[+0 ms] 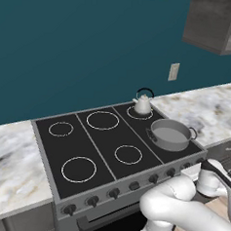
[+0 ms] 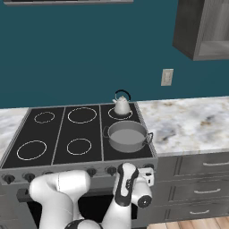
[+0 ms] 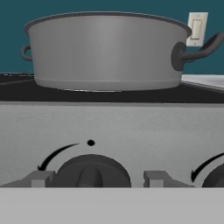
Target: Pick the kettle from the cabinet and place it on a stove burner. Then pick the pot from the counter and place it on another stove burner. Finally, turn both burners on.
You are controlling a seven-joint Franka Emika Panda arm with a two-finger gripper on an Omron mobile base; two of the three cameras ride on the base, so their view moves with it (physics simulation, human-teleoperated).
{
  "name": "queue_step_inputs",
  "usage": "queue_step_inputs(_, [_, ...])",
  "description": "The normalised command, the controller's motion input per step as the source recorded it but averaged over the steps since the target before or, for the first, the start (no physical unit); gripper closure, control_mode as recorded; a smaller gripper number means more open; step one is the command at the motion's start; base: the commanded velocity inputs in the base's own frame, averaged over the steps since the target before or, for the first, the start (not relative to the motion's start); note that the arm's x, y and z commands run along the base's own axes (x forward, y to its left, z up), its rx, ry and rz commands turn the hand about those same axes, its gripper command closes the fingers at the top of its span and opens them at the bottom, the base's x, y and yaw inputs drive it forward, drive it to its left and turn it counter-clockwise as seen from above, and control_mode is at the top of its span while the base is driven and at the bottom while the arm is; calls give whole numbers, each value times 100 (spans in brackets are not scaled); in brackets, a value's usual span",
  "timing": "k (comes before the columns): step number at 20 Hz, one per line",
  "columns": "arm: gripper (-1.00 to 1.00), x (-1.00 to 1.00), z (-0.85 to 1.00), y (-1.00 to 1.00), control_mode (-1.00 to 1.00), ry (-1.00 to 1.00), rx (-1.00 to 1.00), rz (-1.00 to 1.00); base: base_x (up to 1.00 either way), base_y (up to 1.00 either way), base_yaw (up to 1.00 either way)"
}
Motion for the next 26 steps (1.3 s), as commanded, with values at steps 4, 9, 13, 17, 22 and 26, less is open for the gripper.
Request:
queue_step_inputs(4, [100,12,-8,7,-100,0,1,0,0,0,0])
queue_step_inputs(9, [100,2,-5,0,-100,0,1,0,0,0,0])
queue_step_inputs(13, [100,-1,-3,0,-100,0,0,0,0,0,0])
queue_step_inputs(17, [100,-9,-1,0,-100,0,0,0,0,0,0])
queue_step_inputs(22, [100,-3,-7,4,-100,0,0,-1,0,0,0])
queue_step_inputs(26, [100,0,-5,1,-100,0,0,-1,0,0,0])
